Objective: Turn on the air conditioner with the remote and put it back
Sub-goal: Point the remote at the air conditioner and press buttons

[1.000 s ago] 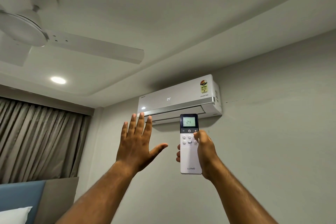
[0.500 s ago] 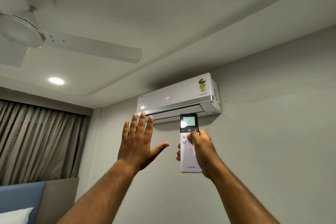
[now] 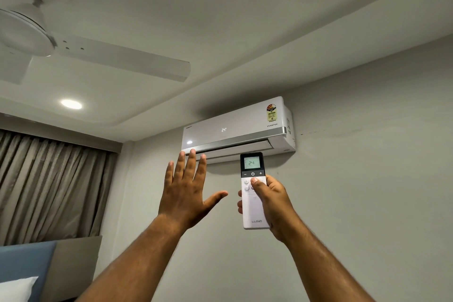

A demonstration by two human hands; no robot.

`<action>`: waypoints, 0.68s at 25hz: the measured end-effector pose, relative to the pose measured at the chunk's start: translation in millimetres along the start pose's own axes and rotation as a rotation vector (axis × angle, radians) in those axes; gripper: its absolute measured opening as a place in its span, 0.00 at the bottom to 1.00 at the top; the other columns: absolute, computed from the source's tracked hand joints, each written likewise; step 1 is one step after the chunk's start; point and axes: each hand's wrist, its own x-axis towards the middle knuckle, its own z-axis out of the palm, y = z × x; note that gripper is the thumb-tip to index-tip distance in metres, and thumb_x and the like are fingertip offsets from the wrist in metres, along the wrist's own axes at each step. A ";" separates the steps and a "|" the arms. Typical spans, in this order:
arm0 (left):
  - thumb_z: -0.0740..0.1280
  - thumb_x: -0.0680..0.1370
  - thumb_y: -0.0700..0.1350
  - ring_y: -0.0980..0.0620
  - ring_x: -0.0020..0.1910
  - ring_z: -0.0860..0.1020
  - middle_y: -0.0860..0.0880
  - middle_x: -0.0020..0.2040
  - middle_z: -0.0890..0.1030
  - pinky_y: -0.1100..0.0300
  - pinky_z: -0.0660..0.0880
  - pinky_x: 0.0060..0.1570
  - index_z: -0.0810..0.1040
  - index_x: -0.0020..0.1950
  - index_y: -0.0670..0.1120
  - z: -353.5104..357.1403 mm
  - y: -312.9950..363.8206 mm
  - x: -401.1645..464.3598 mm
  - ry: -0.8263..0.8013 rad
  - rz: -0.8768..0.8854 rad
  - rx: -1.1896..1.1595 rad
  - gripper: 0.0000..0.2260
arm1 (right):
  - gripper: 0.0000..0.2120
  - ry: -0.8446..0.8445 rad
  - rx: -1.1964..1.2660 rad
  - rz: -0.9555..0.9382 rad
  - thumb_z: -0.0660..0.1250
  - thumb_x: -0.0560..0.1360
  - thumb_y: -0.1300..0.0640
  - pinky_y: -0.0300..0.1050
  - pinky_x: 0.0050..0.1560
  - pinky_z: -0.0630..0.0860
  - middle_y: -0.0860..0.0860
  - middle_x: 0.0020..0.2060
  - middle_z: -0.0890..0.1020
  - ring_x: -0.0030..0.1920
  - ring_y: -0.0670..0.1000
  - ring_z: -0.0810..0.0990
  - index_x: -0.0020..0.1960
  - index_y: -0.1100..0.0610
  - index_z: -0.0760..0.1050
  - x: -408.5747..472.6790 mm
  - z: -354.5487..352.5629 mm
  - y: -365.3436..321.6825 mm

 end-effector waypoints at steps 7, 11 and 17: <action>0.36 0.67 0.76 0.43 0.75 0.35 0.45 0.76 0.37 0.44 0.37 0.73 0.34 0.74 0.50 2.8 -1.6 -0.2 0.004 -0.001 -0.013 0.44 | 0.08 0.006 0.000 0.029 0.61 0.80 0.52 0.49 0.36 0.84 0.62 0.46 0.85 0.36 0.58 0.85 0.55 0.55 0.72 0.1 3.2 5.2; 0.35 0.67 0.76 0.44 0.74 0.33 0.45 0.76 0.36 0.44 0.36 0.73 0.33 0.74 0.50 5.2 -2.4 0.7 0.007 -0.008 0.000 0.44 | 0.07 0.019 -0.001 0.027 0.61 0.80 0.52 0.48 0.35 0.84 0.62 0.46 0.84 0.36 0.58 0.85 0.53 0.55 0.72 0.8 1.8 4.3; 0.37 0.68 0.76 0.43 0.75 0.36 0.45 0.77 0.40 0.43 0.38 0.73 0.36 0.75 0.50 8.2 -1.6 -0.5 0.023 -0.009 -0.018 0.44 | 0.08 0.041 -0.002 0.023 0.61 0.80 0.52 0.47 0.33 0.83 0.62 0.46 0.84 0.36 0.58 0.85 0.54 0.56 0.72 0.6 -0.9 4.2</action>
